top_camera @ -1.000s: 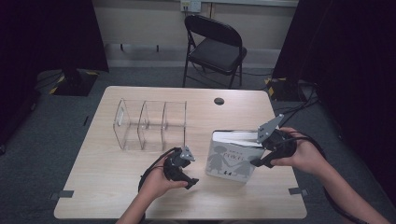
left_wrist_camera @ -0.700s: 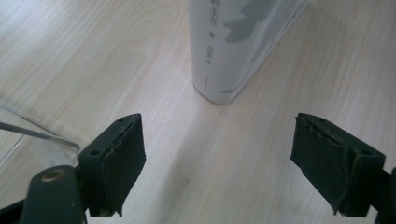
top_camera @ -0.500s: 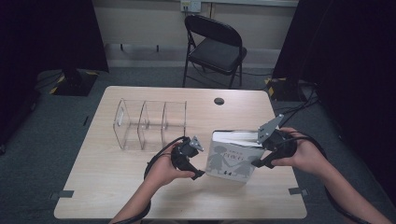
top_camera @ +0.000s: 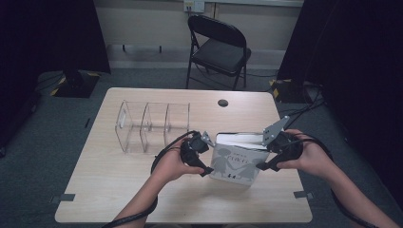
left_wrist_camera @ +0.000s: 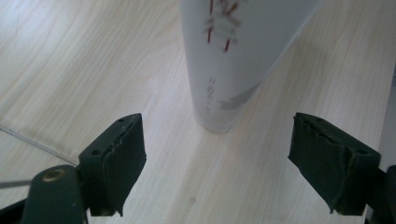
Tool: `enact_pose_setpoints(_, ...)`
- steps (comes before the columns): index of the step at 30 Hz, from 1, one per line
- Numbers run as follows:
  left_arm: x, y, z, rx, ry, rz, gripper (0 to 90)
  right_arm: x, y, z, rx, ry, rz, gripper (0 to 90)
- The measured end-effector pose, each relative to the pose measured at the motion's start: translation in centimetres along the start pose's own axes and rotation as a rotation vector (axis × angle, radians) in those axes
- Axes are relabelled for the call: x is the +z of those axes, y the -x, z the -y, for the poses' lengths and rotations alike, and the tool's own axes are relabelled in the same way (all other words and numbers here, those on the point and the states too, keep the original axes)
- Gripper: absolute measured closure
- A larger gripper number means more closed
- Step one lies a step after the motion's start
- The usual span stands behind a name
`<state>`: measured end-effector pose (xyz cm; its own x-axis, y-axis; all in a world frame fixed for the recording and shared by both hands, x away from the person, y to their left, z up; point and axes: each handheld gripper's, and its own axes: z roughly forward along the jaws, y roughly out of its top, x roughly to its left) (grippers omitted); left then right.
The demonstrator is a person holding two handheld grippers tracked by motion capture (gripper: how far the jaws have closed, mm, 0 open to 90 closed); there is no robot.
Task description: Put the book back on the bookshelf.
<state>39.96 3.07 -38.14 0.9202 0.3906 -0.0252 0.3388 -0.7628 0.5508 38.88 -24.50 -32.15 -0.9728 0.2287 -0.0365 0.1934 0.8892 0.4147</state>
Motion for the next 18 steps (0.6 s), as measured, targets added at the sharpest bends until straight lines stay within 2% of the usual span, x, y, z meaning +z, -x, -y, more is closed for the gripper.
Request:
enact_pose_setpoints(8,-0.7,-0.1,-1.4,0.018,-0.010,-0.011,19.5,-0.1,0.0,0.1,0.005,0.001,-0.004,46.9)
enact_pose_setpoints(9,-0.7,-0.1,-1.6,0.009,-0.003,-0.013,19.5,-0.1,0.0,0.1,0.005,0.001,-0.004,46.9)
enact_pose_setpoints(12,-1.1,0.0,-2.5,0.032,-0.014,-0.026,19.8,-0.1,-0.1,0.2,0.000,0.004,0.001,46.6)
enact_pose_setpoints(18,-1.6,0.3,-4.1,0.057,-0.013,-0.022,20.1,-0.1,-0.1,0.1,0.004,-0.001,-0.001,46.5)
